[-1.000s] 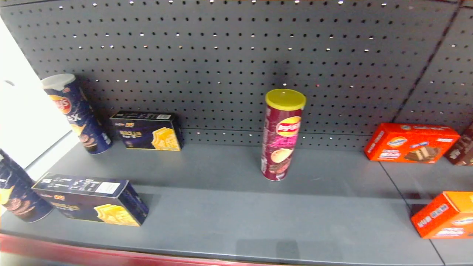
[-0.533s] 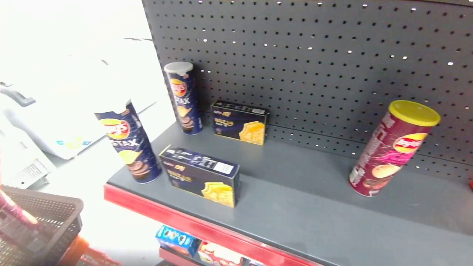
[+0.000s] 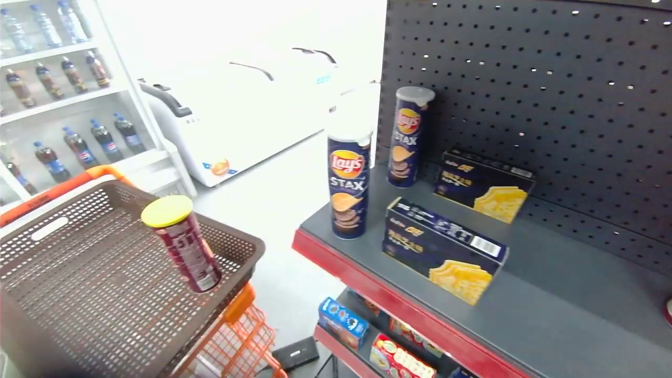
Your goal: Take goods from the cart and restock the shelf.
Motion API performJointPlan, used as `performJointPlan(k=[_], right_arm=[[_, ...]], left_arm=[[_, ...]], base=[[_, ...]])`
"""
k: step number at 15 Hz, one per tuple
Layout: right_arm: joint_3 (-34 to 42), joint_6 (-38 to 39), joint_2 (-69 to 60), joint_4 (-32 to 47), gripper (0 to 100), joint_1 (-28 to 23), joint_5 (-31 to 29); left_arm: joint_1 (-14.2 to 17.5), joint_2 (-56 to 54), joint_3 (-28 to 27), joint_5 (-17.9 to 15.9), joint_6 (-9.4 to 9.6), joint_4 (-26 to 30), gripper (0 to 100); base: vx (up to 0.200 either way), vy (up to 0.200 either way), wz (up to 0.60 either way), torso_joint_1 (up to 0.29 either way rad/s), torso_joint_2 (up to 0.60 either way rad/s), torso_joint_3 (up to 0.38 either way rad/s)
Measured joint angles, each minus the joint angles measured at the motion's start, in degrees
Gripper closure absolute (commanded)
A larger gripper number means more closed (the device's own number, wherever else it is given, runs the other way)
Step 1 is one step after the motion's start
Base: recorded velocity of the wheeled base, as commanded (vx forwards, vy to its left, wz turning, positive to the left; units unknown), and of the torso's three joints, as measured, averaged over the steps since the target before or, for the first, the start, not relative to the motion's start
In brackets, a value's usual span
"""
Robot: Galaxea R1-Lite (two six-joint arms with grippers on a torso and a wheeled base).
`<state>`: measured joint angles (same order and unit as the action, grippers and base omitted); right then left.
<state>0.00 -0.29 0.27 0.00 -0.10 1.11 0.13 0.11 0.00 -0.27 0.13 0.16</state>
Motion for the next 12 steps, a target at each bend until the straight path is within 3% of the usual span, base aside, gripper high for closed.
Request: performJointPlan(k=[9,12], right_arm=[[0.00,0.05,0.02,0.00,0,0.02,0.00],[0.00,0.07,0.00,0.00,0,0.00,0.01]], left_arm=[[0.00,0.00,0.00,-0.06,0.09,0.02,0],[-0.06,0.07,-1.48,-2.22,1.32,-0.32,0]], base=[[0.000,0.000,0.00,0.000,0.00,0.000],[0.000,0.000,0.00,0.000,0.00,0.000]])
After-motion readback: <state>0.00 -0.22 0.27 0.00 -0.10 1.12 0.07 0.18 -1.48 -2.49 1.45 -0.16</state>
